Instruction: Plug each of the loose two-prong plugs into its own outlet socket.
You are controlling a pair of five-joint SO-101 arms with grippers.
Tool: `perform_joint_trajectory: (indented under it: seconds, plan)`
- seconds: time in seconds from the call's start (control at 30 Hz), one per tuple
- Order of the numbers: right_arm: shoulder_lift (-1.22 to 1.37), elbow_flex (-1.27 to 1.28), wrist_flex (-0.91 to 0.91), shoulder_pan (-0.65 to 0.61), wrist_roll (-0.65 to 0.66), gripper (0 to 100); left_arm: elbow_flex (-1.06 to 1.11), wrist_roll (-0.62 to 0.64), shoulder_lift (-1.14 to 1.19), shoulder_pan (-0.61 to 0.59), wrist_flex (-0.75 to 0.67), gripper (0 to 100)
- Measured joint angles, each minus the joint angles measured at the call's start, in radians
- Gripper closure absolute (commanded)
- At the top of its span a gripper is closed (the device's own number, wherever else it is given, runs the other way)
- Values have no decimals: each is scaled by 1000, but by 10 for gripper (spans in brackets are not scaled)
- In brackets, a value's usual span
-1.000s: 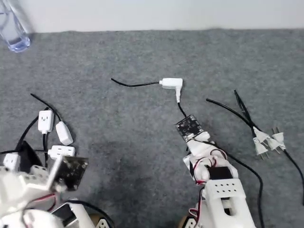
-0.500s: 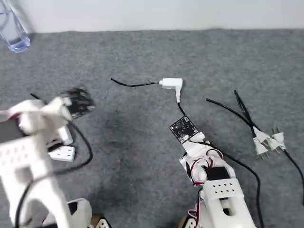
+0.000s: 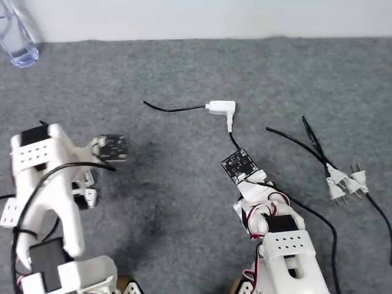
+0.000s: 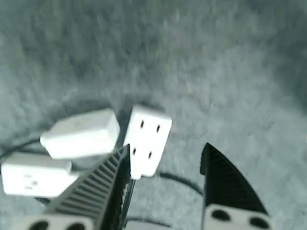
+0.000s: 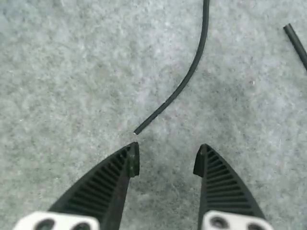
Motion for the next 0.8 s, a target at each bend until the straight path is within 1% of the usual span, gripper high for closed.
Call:
perform_joint_trajectory:
  seconds: [0.13, 0.27, 0.43, 0.63, 0.7, 0.8]
  plan:
    - [-3, 0, 0, 0, 0, 809, -6, -126, 25, -112, -5, 776]
    - [-3, 0, -31, 0, 0, 809, -11, -184, 89, -127, -25, 776]
    - [-3, 0, -38, 0, 0, 809, -11, -193, 206, -126, -89, 776]
    - [-3, 0, -38, 0, 0, 809, -43, -193, 296, -80, -155, 776]
    - [-3, 0, -38, 0, 0, 809, -34, -166, 339, -58, -206, 776]
    - [-3, 0, -38, 0, 0, 809, -40, -138, 361, -26, -229, 776]
